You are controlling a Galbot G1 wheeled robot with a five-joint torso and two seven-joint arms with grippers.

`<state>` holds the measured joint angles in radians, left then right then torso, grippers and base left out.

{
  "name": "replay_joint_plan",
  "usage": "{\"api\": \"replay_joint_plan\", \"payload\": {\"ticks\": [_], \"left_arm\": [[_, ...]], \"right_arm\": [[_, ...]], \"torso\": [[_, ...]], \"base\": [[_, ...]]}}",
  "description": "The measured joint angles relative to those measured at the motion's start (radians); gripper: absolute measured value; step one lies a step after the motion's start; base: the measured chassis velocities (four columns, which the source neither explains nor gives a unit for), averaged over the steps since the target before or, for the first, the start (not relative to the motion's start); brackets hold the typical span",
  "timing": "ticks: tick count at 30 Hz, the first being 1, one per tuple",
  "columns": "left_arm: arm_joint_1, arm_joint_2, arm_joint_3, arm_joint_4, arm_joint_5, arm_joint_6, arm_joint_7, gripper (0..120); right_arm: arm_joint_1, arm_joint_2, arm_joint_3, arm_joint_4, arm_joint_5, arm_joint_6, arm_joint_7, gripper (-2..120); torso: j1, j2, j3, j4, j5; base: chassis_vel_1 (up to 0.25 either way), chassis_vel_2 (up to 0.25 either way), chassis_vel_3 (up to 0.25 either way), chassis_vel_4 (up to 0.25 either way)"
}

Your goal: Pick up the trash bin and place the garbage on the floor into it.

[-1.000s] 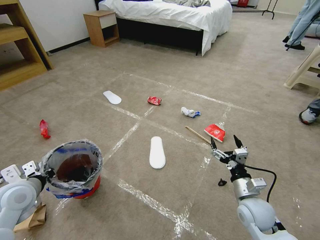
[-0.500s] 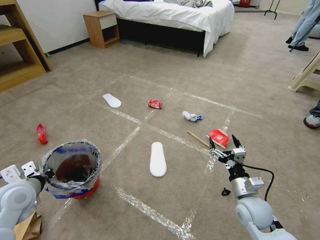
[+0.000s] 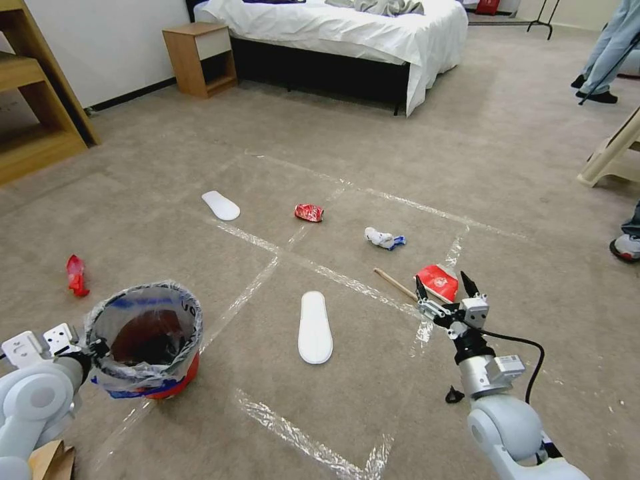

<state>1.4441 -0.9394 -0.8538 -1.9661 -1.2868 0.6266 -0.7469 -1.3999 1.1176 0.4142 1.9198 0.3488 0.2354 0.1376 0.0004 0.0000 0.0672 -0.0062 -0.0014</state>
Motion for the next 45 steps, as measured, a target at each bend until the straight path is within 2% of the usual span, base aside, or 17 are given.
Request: {"api": "replay_joint_plan", "payload": {"ticks": [45], "left_arm": [[-0.013, -0.002, 0.008, 0.017, 0.011, -0.005, 0.008, 1]], "right_arm": [[0.009, -0.005, -0.006, -0.006, -0.002, -0.01, 0.027, 100]], "torso": [[0.0, 0.0, 0.0, 0.0, 0.0]], "base": [[-0.025, 0.025, 0.024, -0.023]]}}
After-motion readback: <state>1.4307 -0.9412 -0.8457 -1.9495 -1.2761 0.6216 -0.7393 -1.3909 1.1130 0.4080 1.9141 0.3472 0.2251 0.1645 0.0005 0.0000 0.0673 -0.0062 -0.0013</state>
